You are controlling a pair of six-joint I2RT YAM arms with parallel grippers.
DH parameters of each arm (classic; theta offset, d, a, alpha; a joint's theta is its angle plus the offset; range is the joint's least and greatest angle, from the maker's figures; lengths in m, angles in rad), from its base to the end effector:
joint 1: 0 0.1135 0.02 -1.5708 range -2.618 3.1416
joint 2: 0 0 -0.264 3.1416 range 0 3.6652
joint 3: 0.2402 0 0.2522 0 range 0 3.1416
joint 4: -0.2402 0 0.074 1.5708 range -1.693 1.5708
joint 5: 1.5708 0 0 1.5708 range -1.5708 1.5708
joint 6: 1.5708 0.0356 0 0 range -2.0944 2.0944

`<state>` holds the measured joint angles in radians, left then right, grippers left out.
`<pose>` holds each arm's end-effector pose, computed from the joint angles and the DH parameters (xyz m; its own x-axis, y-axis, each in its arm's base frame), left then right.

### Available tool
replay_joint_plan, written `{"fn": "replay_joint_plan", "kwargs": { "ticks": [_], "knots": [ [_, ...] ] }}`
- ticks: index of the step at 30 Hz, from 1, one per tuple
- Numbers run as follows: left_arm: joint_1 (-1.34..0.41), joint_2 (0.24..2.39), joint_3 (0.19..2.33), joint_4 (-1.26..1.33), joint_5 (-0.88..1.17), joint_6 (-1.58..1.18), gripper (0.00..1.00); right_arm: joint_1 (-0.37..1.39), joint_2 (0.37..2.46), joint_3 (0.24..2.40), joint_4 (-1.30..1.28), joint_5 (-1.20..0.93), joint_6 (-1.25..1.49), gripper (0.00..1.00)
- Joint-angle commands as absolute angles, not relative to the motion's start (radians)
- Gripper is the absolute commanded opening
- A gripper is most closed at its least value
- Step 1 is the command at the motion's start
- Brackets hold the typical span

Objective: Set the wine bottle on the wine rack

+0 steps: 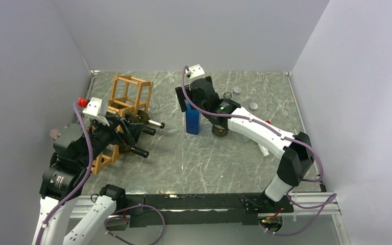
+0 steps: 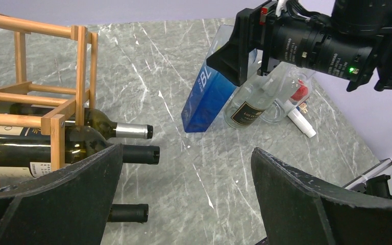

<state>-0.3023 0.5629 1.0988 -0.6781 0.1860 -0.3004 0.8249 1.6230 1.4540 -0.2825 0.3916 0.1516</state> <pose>0.0788 -0.0315 0.4156 -0.2675 -0.2212 -0.9378 0.4064 0.8566 -0.3179 0.2689 0.2710 0.3484 -0.3600 -0.1840 -0.9146 -0.3960 0.9178 -0.0287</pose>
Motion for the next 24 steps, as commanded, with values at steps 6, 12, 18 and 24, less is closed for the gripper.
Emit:
{"fn": "replay_joint_plan", "kwargs": {
  "ticks": [6, 12, 18, 24],
  "knots": [
    [-0.298, 0.574, 1.118, -0.667, 0.166, -0.284, 0.99, 0.83, 1.654, 1.509, -0.263, 0.458, 0.24, 0.66],
    [-0.298, 0.568, 1.092, -0.65, 0.184, -0.297, 0.99, 0.852, 1.579, 1.48, -0.258, 0.423, 0.197, 0.25],
    [-0.298, 0.56, 1.05, -0.612, 0.254, -0.311, 0.99, 0.856, 1.442, 1.44, -0.273, 0.252, 0.197, 0.0],
    [-0.298, 0.568, 0.985, -0.505, 0.547, -0.329, 0.99, 0.857, 1.287, 1.421, -0.306, 0.057, 0.268, 0.0]
  ]
}}
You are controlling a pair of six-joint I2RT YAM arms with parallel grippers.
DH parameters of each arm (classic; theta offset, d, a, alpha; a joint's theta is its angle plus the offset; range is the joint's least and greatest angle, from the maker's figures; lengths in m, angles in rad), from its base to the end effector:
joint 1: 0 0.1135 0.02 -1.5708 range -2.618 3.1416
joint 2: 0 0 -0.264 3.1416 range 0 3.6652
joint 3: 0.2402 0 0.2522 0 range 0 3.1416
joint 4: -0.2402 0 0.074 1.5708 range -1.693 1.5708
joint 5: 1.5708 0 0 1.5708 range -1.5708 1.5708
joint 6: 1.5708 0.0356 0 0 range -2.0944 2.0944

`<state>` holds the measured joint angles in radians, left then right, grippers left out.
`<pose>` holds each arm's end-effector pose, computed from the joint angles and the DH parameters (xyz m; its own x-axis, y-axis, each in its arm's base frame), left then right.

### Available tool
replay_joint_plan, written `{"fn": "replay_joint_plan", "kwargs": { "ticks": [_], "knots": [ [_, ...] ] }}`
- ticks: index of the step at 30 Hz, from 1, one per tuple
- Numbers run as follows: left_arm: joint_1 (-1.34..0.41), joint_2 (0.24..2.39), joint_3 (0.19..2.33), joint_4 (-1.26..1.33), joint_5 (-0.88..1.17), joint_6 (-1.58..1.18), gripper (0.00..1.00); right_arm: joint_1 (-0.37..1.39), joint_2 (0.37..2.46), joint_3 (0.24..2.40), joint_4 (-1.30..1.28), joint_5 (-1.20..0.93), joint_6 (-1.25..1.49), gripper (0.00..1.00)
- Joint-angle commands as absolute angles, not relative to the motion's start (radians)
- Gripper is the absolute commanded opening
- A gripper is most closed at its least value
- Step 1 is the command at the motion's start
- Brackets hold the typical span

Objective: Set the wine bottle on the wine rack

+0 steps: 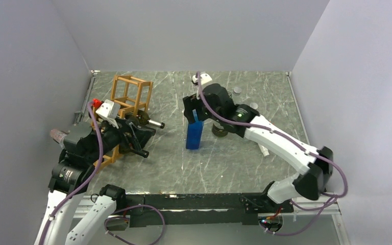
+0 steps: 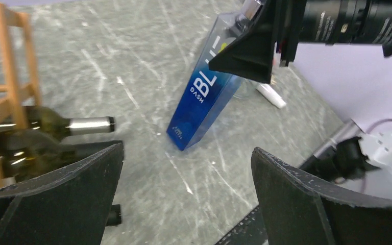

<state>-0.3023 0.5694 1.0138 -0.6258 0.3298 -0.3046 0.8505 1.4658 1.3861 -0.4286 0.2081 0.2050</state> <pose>0.0910 -0.0405 0.3959 -0.3400 -0.1912 -0.9208 0.5072 0.7873 -0.3507 0.2274 0.2480 0.3634 -0.4398 -0.1991 -0.8758 -0.5381 0.8391 0.0794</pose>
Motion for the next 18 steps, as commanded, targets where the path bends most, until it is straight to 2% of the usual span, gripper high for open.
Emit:
{"fn": "replay_joint_plan", "kwargs": {
  "ticks": [1, 8, 13, 18],
  "knots": [
    [-0.298, 0.569, 0.971, -0.48, 0.58, -0.34, 0.99, 0.856, 1.263, 1.418, -0.31, 0.034, 0.283, 0.0],
    [-0.3, 0.561, 0.806, -0.179, 0.811, -0.51, 0.99, 0.856, 1.142, 1.413, -0.325, -0.114, 0.383, 0.0],
    [-0.329, 0.547, 0.732, -0.023, 0.814, -0.571, 0.99, 0.856, 1.092, 1.422, -0.305, -0.189, 0.443, 0.0],
    [-0.436, 0.652, 0.724, 0.024, 0.809, -0.545, 0.99, 0.856, 1.099, 1.459, -0.328, -0.242, 0.47, 0.0]
  ]
}}
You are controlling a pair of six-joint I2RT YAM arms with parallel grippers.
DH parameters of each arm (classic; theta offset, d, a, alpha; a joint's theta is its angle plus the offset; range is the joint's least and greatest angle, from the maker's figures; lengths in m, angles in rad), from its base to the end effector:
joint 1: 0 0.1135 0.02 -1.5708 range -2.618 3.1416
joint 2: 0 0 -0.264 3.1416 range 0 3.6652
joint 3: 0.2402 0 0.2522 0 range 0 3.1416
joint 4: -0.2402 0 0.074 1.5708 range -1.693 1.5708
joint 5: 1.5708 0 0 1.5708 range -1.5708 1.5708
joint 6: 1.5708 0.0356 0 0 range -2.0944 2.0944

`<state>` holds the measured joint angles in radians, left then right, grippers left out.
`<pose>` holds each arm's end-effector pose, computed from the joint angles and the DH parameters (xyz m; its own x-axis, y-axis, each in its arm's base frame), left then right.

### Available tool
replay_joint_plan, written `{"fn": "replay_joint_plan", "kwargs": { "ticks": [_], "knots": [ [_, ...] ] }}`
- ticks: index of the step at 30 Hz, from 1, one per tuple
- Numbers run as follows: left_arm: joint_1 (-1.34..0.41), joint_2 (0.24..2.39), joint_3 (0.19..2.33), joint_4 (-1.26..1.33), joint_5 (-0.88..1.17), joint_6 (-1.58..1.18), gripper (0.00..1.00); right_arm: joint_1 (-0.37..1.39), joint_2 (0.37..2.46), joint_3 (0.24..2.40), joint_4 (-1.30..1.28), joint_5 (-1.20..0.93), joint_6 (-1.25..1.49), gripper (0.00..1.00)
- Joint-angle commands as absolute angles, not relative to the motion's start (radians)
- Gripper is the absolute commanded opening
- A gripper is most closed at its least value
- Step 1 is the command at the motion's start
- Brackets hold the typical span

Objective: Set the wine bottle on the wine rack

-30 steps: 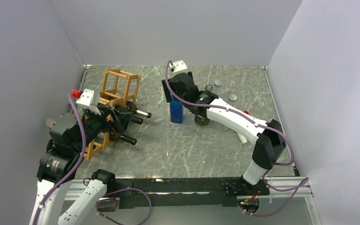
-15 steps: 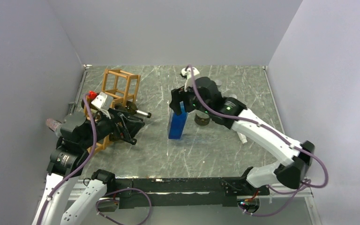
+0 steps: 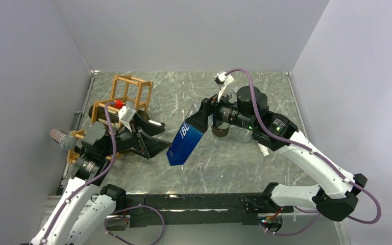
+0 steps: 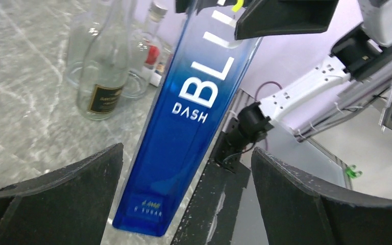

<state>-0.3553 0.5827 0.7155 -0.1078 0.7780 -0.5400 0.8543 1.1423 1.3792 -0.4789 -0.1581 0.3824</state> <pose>0.1167 -0.0700 0.3532 -0.4455 -0.2253 -0.8665 0.7888 0.3590 -0.4989 0.1536 0.1849 0.4433 -0.4614 0.0313 -0.8867 -0.7253 0.5622 0.3973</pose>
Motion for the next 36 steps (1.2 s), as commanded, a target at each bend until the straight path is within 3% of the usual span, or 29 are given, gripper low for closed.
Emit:
{"fn": "replay_joint_plan", "kwargs": {
  "ticks": [1, 7, 27, 33, 36],
  "knots": [
    [-0.485, 0.667, 0.73, 0.012, 0.761, -0.507, 0.99, 0.856, 1.095, 1.453, -0.32, -0.248, 0.477, 0.0],
    [-0.725, 0.7, 0.76, -0.098, 0.546, -0.327, 0.99, 0.851, 1.083, 1.447, -0.315, -0.257, 0.496, 0.0],
    [-0.908, 0.748, 0.728, -0.169, 0.272, -0.241, 0.99, 0.831, 0.974, 1.397, -0.248, -0.252, 0.571, 0.0],
    [-0.937, 0.748, 0.732, -0.148, 0.305, -0.219, 0.92, 0.827, 0.922, 1.335, -0.18, -0.245, 0.613, 0.0],
    [-0.975, 0.765, 0.762, -0.156, 0.243, -0.189, 0.81, 0.827, 0.903, 1.295, -0.141, -0.242, 0.641, 0.0]
  ]
}}
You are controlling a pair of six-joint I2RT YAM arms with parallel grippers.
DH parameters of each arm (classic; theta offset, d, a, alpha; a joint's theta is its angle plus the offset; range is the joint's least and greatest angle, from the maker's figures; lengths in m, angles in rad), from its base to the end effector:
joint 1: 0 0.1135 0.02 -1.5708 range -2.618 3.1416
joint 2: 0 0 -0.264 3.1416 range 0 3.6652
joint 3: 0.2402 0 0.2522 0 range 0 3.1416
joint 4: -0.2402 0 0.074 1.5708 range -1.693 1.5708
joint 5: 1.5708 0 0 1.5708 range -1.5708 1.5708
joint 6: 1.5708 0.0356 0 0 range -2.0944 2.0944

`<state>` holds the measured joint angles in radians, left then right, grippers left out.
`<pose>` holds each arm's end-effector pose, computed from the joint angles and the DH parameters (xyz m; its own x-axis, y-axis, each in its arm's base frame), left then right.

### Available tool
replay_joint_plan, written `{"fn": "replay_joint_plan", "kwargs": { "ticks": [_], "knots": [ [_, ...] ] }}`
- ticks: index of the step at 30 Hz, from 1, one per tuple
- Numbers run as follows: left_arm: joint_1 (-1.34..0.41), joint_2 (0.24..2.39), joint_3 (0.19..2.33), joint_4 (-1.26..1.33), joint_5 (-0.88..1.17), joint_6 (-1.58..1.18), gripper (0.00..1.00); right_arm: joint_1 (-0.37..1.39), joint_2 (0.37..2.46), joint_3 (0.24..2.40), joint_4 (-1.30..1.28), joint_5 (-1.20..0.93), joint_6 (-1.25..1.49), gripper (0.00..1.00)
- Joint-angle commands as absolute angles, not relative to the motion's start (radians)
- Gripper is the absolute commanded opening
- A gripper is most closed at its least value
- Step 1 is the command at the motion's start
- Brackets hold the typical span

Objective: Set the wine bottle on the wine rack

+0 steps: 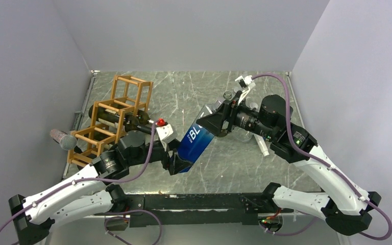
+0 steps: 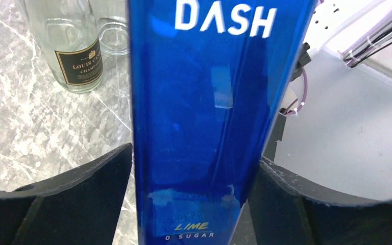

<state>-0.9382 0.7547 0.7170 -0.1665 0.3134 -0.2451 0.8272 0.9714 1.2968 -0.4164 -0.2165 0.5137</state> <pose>0.0978 -0.1519 0.3232 -0.3458 0.0813 -0.9348 0.8883 0.3491 -0.2983 0.1246 0.1467 0.4568 -0.4780 0.1893 -0.8577 -0.7220 0.4715 0.5064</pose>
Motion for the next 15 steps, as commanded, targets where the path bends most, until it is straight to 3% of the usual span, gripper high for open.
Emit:
{"fn": "replay_joint_plan", "kwargs": {
  "ticks": [1, 4, 6, 9, 11, 15],
  "knots": [
    [-0.985, 0.772, 0.772, -0.163, 0.232, -0.18, 0.76, 0.826, 0.899, 1.284, -0.131, -0.242, 0.65, 0.0],
    [-1.008, 0.811, 0.8, -0.184, 0.225, -0.155, 0.72, 0.826, 0.884, 1.265, -0.108, -0.241, 0.664, 0.0],
    [-1.026, 0.839, 0.812, -0.188, 0.234, -0.141, 0.9, 0.825, 0.874, 1.257, -0.097, -0.234, 0.671, 0.0],
    [-1.057, 0.866, 0.812, -0.182, 0.232, -0.126, 0.97, 0.824, 0.863, 1.255, -0.095, -0.226, 0.671, 0.0],
    [-1.072, 0.877, 0.808, -0.176, 0.225, -0.123, 0.96, 0.824, 0.854, 1.251, -0.095, -0.223, 0.673, 0.0],
    [-1.083, 0.88, 0.8, -0.17, 0.191, -0.129, 0.8, 0.822, 0.841, 1.245, -0.102, -0.21, 0.673, 0.0]
  ]
}}
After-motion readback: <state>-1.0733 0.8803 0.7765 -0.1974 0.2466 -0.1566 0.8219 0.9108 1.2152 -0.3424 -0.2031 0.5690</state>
